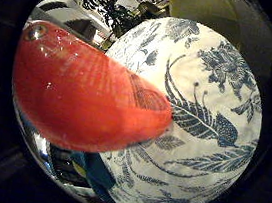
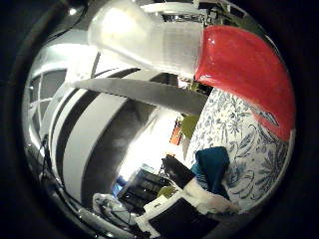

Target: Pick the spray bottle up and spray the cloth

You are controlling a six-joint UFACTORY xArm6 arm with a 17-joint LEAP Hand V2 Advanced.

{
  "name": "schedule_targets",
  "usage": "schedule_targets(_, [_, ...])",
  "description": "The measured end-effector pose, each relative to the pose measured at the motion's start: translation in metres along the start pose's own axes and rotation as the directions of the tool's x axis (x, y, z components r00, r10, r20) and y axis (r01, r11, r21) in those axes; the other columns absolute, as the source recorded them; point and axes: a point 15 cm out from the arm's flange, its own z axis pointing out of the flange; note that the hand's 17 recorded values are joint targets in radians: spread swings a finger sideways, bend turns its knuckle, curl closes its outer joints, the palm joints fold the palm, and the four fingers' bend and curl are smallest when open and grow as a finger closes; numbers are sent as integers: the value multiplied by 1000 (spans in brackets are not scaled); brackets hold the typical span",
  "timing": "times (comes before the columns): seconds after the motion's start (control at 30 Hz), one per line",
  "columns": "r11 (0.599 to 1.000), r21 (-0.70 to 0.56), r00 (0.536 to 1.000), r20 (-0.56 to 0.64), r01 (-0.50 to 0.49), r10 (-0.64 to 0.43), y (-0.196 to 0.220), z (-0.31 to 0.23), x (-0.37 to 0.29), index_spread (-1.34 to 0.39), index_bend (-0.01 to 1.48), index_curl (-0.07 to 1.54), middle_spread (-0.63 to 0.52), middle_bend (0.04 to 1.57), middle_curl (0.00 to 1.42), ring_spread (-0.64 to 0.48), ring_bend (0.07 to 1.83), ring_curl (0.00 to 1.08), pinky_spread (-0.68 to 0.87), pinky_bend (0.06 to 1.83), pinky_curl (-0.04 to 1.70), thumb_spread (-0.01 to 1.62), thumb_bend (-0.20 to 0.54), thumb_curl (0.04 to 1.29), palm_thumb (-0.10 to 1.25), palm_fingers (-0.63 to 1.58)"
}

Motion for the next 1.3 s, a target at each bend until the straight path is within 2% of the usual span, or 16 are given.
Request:
schedule_targets(0.23, [999, 5, 999, 36, -41, 40, -8, 21, -4, -86, 151, 259, 241, 296, 344, 238, 408, 274, 357, 640, 125, 911, -27, 321, 603, 111])
schedule_targets(0.3, [998, 7, 997, 51, -57, 57, -9, 29, -6, -68, 148, 258, 231, 322, 348, 230, 466, 281, 343, 664, 114, 915, -20, 327, 634, 218])
schedule_targets(0.4, [995, 4, 993, 69, -95, 94, -7, 39, -5, -88, 143, 247, 170, 390, 368, 177, 635, 314, 263, 786, 103, 922, -18, 338, 684, 499])
schedule_targets(0.43, [994, 1, 992, 74, -105, 105, -6, 40, -4, -130, 145, 242, 93, 467, 395, 85, 770, 353, 142, 938, 118, 928, -12, 347, 722, 766])
schedule_targets(0.47, [993, -4, 990, 80, -119, 118, -5, 43, -4, -163, 153, 237, 41, 498, 408, 16, 831, 368, 32, 1031, 125, 930, -13, 353, 746, 879])
schedule_targets(0.57, [990, -18, 986, 90, -138, 139, 0, 49, -2, -258, 260, 308, -82, 652, 483, -141, 960, 440, -267, 1127, 167, 922, -17, 375, 799, 1196])
schedule_targets(0.63, [989, -29, 984, 94, -148, 150, 3, 54, -1, -283, 337, 354, -111, 737, 515, -165, 999, 456, -350, 1136, 182, 915, -21, 386, 815, 1247])
schedule_targets(0.7, [988, -40, 984, 99, -147, 150, 3, 58, -2, -296, 520, 445, -129, 848, 549, -157, 1064, 474, -411, 1135, 210, 904, -21, 404, 844, 1341])
schedule_targets(0.87, [987, -69, 981, 120, -147, 154, 1, 65, -5, -248, 818, 593, -111, 1027, 589, -158, 1183, 505, -338, 1242, 315, 834, -17, 475, 937, 1380])
schedule_targets(1.0, [986, -85, 981, 120, -145, 155, 1, 69, -9, -215, 975, 659, -98, 1163, 617, -155, 1301, 544, -253, 1363, 407, 769, -4, 558, 1041, 1327])
schedule_targets(1.1, [985, -106, 981, 122, -138, 151, 0, 72, -14, -206, 1037, 688, -88, 1228, 624, -157, 1367, 566, -213, 1427, 465, 692, -12, 629, 1096, 1267])
schedule_targets(1.3, [979, -186, 990, 94, -89, 108, -1, 65, -21, -207, 1069, 720, -73, 1292, 623, -150, 1426, 577, -183, 1458, 542, 536, -19, 742, 1098, 1221])
